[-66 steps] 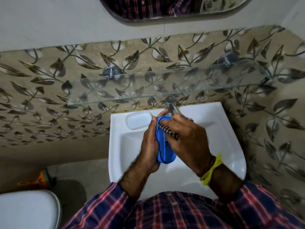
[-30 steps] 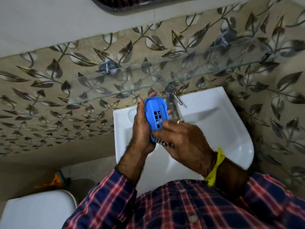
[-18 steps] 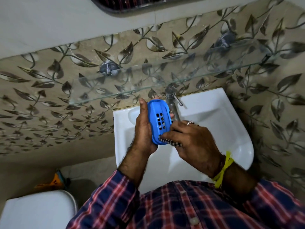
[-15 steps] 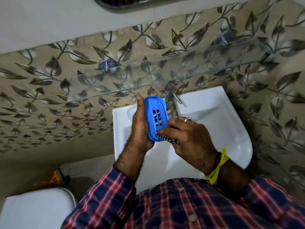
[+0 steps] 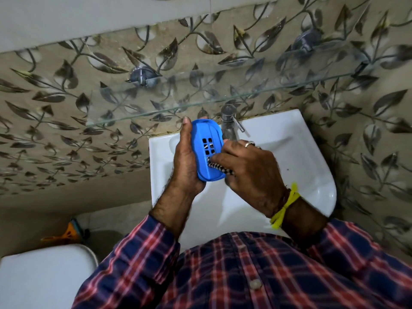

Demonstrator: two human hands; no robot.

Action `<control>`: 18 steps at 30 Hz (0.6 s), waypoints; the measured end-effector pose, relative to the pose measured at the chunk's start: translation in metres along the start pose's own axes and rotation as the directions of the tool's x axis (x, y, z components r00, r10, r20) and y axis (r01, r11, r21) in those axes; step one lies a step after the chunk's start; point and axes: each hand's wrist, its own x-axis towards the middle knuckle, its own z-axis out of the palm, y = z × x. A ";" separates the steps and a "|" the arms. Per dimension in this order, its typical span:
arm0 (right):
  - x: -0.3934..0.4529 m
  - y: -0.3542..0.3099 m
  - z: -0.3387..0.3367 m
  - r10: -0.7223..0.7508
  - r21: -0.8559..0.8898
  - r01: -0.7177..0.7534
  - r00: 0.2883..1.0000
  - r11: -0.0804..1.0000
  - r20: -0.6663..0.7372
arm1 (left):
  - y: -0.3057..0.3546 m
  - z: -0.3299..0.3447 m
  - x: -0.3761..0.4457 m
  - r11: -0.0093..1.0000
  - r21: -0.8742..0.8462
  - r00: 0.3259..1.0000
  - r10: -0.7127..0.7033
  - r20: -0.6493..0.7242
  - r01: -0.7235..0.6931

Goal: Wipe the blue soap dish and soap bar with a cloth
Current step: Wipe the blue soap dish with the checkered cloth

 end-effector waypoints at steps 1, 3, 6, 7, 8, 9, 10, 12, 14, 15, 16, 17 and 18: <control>-0.002 -0.001 0.000 -0.034 -0.008 0.035 0.999 0.999 0.006 | 0.001 0.000 -0.001 1.000 0.001 1.000 0.015 0.000 -0.015; -0.005 0.002 -0.001 -0.028 -0.016 0.028 1.000 0.999 0.002 | 0.002 0.000 0.000 0.998 0.031 0.999 0.051 -0.004 -0.051; 0.005 0.008 -0.001 0.108 0.017 -0.107 0.993 0.994 -0.046 | 0.000 0.006 -0.001 0.995 0.037 0.995 0.099 -0.033 -0.097; 0.005 0.008 0.001 0.098 0.037 -0.096 0.994 0.995 -0.052 | 0.002 0.007 0.000 0.994 0.033 0.993 0.110 -0.034 -0.109; 0.003 0.009 0.003 0.061 0.061 -0.058 0.997 0.996 -0.049 | 0.005 0.007 0.000 0.992 0.042 0.992 0.122 -0.023 -0.121; -0.002 0.009 0.004 0.024 0.085 -0.020 0.999 0.996 -0.047 | 0.008 0.007 0.000 0.988 0.065 0.990 0.139 -0.010 -0.138; -0.005 0.010 0.004 0.013 0.097 -0.008 0.998 0.995 -0.058 | 0.010 0.008 -0.001 0.984 0.087 0.988 0.158 0.003 -0.157; -0.004 0.012 0.003 0.117 0.124 -0.102 0.986 0.987 -0.121 | 0.008 0.012 -0.005 0.981 0.101 0.986 0.167 0.007 -0.167; 0.008 0.010 0.002 0.247 0.157 -0.219 0.951 0.963 -0.186 | 0.000 0.019 -0.008 0.986 0.084 0.989 0.147 -0.003 -0.146; 0.012 0.007 0.002 0.247 0.146 -0.222 0.951 0.964 -0.184 | -0.002 0.020 -0.009 0.988 0.075 0.990 0.139 -0.007 -0.138; 0.012 0.004 0.003 0.205 0.127 -0.186 0.965 0.974 -0.162 | -0.003 0.020 -0.010 0.988 0.066 0.990 0.138 -0.003 -0.138; 0.009 0.001 0.004 0.153 0.111 -0.139 0.980 0.984 -0.128 | -0.002 0.019 -0.009 0.987 0.065 0.989 0.148 0.004 -0.148; 0.005 0.000 0.003 0.123 0.100 -0.113 0.987 0.989 -0.103 | 0.000 0.017 -0.008 0.984 0.071 0.987 0.163 0.009 -0.163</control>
